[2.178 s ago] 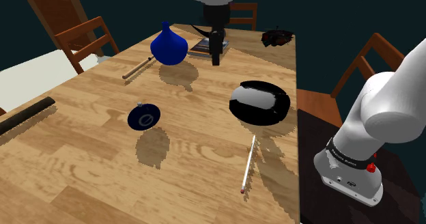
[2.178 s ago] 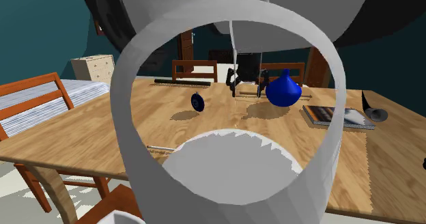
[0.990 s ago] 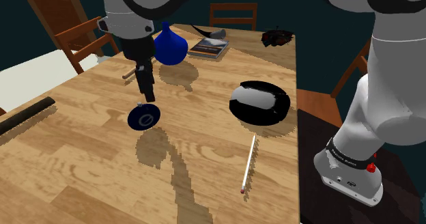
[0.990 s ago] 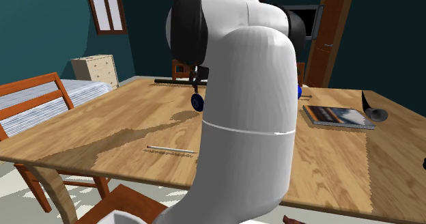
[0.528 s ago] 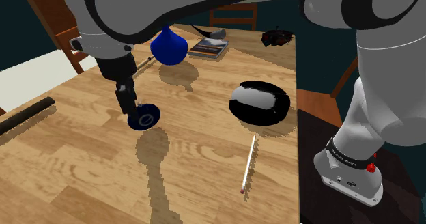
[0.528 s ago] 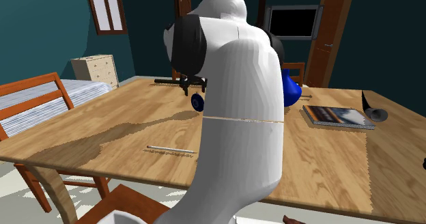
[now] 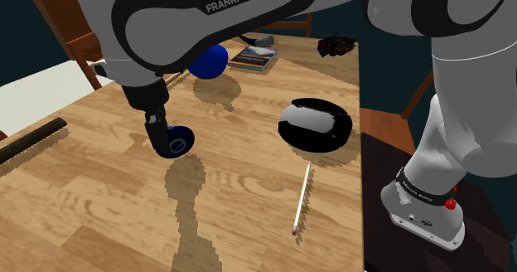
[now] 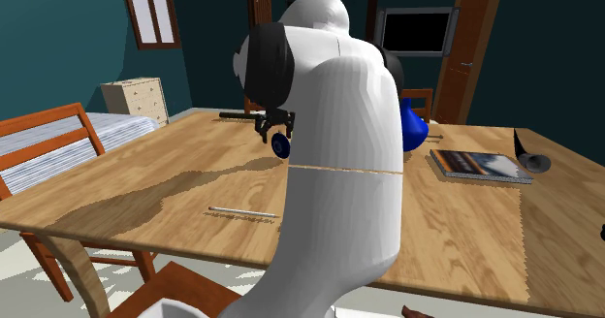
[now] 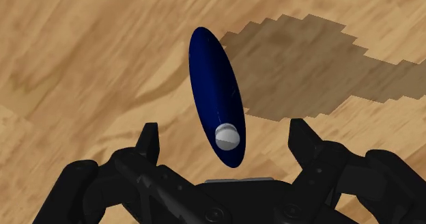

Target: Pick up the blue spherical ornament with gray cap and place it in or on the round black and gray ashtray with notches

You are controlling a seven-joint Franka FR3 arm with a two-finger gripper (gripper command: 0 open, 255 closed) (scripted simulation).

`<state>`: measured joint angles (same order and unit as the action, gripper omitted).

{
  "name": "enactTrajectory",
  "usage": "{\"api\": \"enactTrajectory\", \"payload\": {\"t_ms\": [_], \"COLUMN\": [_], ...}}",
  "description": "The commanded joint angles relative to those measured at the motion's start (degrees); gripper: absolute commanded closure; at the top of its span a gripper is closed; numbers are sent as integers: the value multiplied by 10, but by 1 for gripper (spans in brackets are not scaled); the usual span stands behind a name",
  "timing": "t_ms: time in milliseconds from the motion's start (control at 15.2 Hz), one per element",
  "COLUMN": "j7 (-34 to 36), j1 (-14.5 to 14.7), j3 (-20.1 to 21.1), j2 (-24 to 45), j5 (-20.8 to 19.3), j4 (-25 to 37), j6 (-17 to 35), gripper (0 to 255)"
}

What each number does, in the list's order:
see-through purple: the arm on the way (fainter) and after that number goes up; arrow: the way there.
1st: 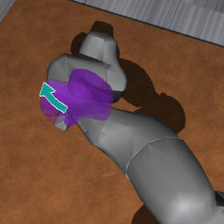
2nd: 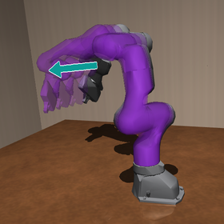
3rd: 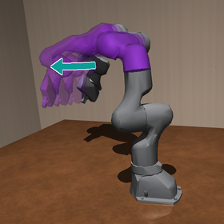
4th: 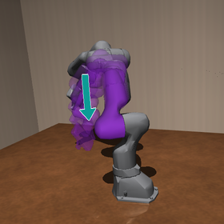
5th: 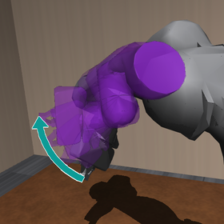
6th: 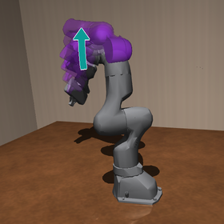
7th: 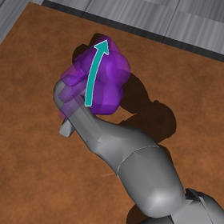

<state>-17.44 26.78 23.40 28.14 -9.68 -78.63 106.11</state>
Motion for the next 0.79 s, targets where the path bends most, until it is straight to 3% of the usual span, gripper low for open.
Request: {"api": "enactTrajectory", "payload": {"t_ms": [0,198,264,726], "j7": [0,0,0,0], "j1": [0,0,0,0], "j3": [0,0,0,0], "j2": [0,0,0,1], "j5": [0,0,0,0], "j4": [0,0,0,0], "j6": [1,0,0,1], "gripper": [0,0,255,255]}}
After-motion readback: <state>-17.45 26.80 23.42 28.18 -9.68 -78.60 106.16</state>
